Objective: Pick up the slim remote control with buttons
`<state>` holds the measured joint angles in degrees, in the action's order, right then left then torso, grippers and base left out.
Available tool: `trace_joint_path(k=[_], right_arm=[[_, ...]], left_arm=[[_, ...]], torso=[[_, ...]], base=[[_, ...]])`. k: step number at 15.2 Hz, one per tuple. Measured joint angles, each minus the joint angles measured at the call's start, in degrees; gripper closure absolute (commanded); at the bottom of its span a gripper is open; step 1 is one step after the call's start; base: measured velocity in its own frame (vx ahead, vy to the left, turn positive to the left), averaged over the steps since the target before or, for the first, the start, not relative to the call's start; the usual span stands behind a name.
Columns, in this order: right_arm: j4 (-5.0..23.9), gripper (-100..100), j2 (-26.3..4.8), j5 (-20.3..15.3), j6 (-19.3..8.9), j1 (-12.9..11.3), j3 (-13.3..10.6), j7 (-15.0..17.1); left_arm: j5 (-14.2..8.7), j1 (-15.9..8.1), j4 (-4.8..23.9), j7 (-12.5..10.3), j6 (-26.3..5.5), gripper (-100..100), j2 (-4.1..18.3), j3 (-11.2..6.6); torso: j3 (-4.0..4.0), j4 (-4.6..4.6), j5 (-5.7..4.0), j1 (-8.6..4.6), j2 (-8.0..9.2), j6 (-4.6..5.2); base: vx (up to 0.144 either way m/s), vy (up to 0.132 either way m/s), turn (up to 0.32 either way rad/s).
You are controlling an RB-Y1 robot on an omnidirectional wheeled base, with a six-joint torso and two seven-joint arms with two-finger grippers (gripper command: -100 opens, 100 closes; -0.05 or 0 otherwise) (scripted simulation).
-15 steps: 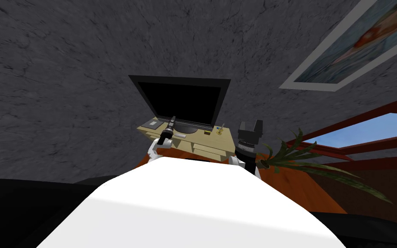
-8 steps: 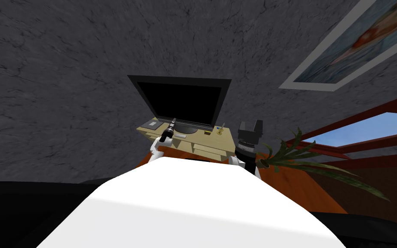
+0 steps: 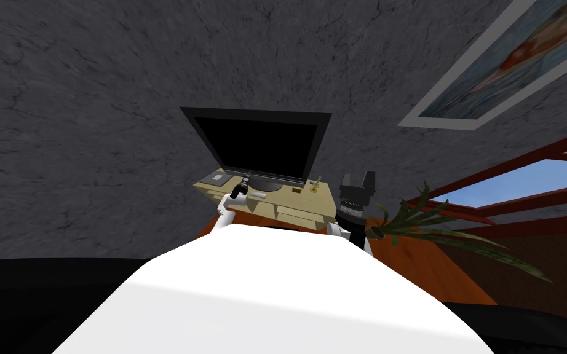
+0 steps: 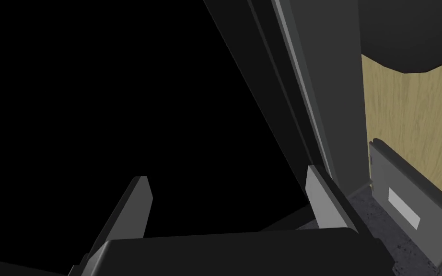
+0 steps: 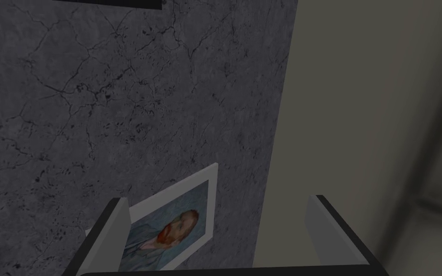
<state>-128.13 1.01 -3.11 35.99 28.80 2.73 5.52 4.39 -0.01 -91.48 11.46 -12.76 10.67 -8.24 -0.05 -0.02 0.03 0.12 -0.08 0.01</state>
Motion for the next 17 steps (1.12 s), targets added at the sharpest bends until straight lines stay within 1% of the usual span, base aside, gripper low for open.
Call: trace_joint_path(k=[1,2,3,5,6,8,10,13,15,16,17], right_arm=[[0.0,0,0.0,0.0,0.0,0.0,0.0,0.0],[0.0,0,0.0,0.0,0.0,0.0,0.0,0.0],[0.0,0,0.0,0.0,0.0,0.0,0.0,0.0],[0.0,0,0.0,0.0,0.0,0.0,0.0,0.0],[0.0,0,0.0,0.0,0.0,0.0,0.0,0.0],[0.0,0,0.0,0.0,0.0,0.0,0.0,0.0],[0.0,0,0.0,0.0,0.0,0.0,0.0,0.0],[0.0,0,0.0,0.0,0.0,0.0,0.0,0.0],[0.0,0,0.0,0.0,0.0,0.0,0.0,0.0],[0.0,0,0.0,0.0,0.0,0.0,0.0,0.0],[0.0,0,0.0,0.0,0.0,0.0,0.0,0.0]], left_arm=[[0.0,-1.0,1.2,0.2,-1.2,-100,0.2,-0.36],[-0.1,-1.2,2.1,0.4,-1.9,-100,0.2,-0.51],[-0.1,-1.3,3.3,0.4,-2.0,-100,0.2,-0.61],[-0.2,-3.0,5.8,0.8,-3.6,-100,0.5,-1.28],[-0.4,-3.2,6.6,0.9,-4.3,-100,0.7,-1.4],[-0.3,-5.3,9.0,1.4,-6.5,-100,0.7,-2.21],[-0.1,-5.7,10.9,1.7,-7.5,-100,0.5,-2.49],[-0.8,-8.1,15.2,2.1,-9.5,-100,1.4,-3.26],[-0.5,-9.9,17.7,2.6,-11.6,-100,1.1,-4.07],[-0.4,-10.1,18.5,2.8,-12.3,-100,1.0,-4.25],[-0.4,-11.0,19.6,3.0,-13.3,-100,1.0,-4.63]], torso=[[0.0,0.0,0.0,0.01,0.0,0.0],[0.0,-0.01,0.01,0.0,0.01,-0.02],[0.01,0.0,0.0,-0.03,0.02,-0.02],[0.0,0.0,0.0,-0.02,0.0,0.0],[0.0,-0.01,0.0,-0.02,0.01,-0.02],[-0.01,0.0,0.0,0.0,-0.01,0.0],[0.0,-0.01,0.0,-0.04,0.01,-0.02],[0.0,0.0,0.0,-0.02,0.0,-0.01],[-0.01,-0.01,0.0,0.0,-0.02,0.0],[-0.01,-0.01,0.01,-0.01,-0.01,-0.02],[-0.01,0.0,0.0,-0.01,-0.01,0.0]], base=[[0.008,0.024,-0.021],[0.007,0.013,0.001],[0.011,0.016,-0.025],[0.012,0.023,-0.028],[0.009,0.03,-0.025],[0.014,0.027,-0.029],[0.009,0.016,-0.014],[0.012,0.024,-0.028],[0.015,0.03,-0.027],[0.013,0.026,-0.03],[0.011,0.03,-0.038]])
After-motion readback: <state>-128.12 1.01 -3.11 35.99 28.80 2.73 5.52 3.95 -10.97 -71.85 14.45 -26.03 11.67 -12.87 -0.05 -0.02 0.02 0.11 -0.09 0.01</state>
